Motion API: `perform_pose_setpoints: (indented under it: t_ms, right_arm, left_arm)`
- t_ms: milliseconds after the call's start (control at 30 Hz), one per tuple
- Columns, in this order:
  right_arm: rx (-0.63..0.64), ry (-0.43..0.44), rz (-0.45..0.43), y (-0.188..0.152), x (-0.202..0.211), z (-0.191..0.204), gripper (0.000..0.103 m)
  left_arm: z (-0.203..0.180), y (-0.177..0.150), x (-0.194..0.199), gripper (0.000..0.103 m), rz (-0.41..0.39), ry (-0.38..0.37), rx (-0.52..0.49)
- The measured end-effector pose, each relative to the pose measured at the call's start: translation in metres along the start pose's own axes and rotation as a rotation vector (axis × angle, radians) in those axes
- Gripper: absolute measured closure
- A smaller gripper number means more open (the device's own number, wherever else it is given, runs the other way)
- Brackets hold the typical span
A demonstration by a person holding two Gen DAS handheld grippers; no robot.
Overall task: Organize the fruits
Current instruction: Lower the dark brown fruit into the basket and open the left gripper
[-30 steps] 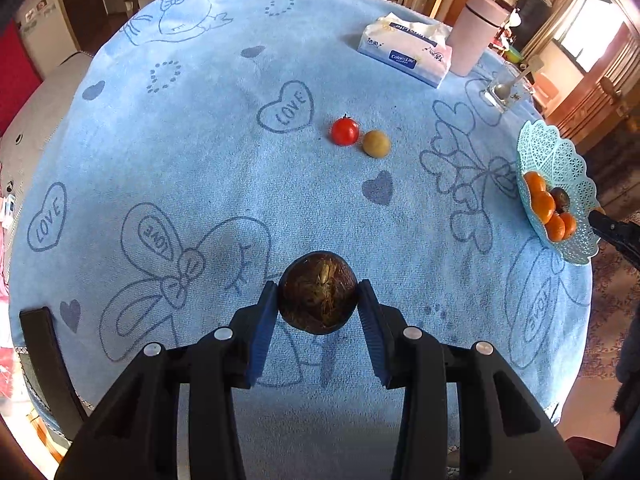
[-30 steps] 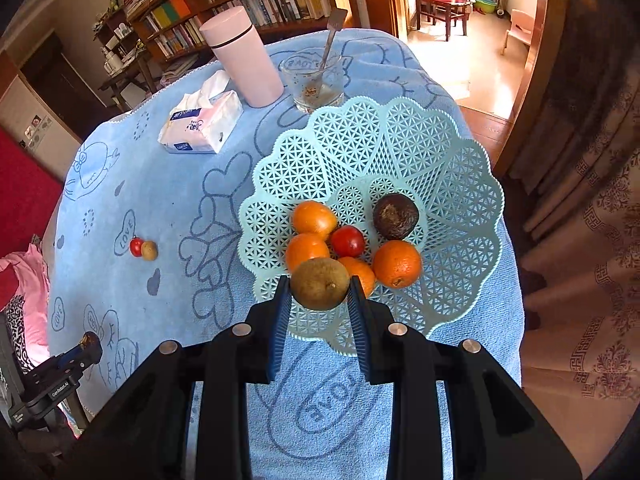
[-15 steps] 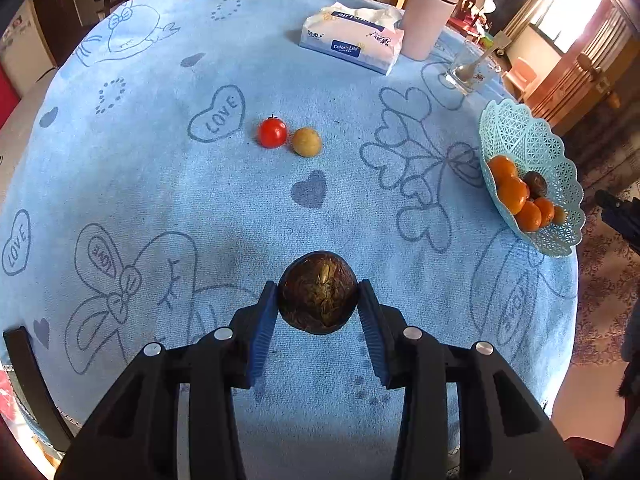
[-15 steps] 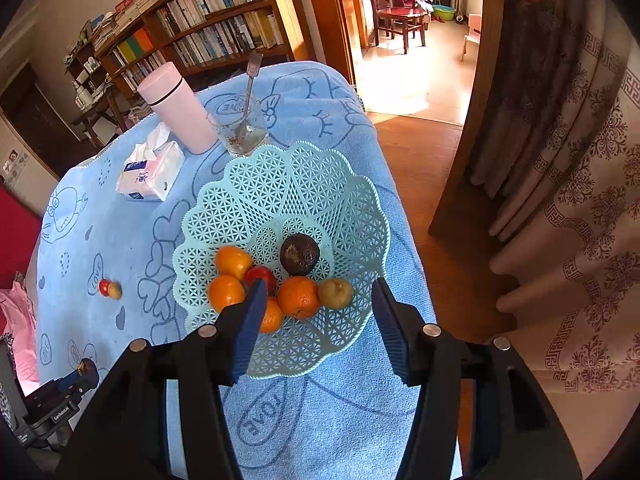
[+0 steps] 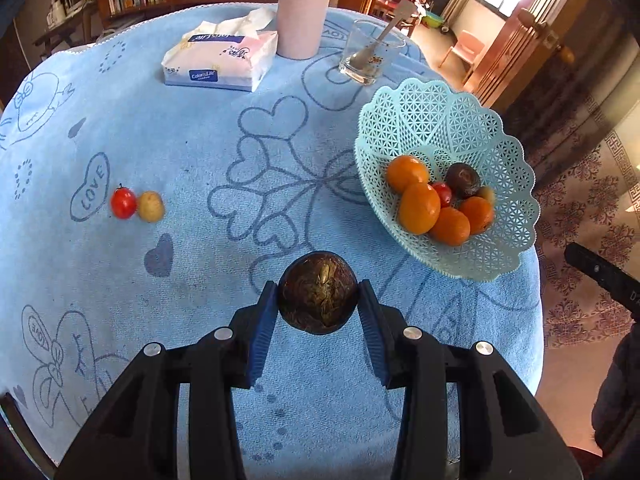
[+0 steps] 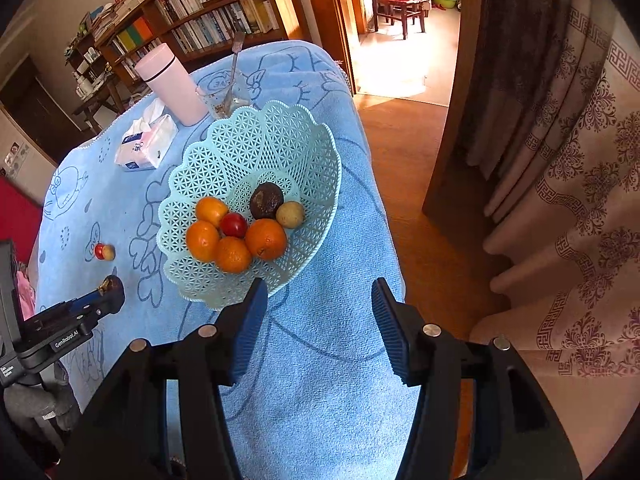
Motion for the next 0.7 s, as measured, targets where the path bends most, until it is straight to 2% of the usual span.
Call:
perform_pose_setpoints:
  t_ms: [533, 567, 633, 700]
  right_arm:
    - [-0.002, 0.026, 0.049, -0.020, -0.007, -0.012, 0.047]
    - [-0.007, 0.025, 0.050, -0.019, -0.008, -0.013, 0.047]
    - [-0.018, 0.026, 0.053, -0.019, -0.010, -0.015, 0.047]
    - [-0.024, 0.027, 0.054, -0.018, -0.012, -0.015, 0.047]
  left_arm:
    - [-0.091, 0.059, -0.038, 0.061, -0.019, -0.046, -0.132]
    - [-0.094, 0.062, -0.038, 0.060, -0.024, -0.046, -0.136]
    - [-0.099, 0.067, -0.036, 0.045, -0.035, -0.055, -0.139]
    - [-0.099, 0.071, -0.033, 0.041, -0.044, -0.065, -0.134]
Point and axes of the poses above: each gripper's, at about its wrist camera, not at the fingertips, and x roughly against the way its jaws point, z to its left, y to its top, the point moved 1 cm from there along -x, roughly the way its jaws point, and after that the axes turned 9 degrees about x, right-handed, at the moved point
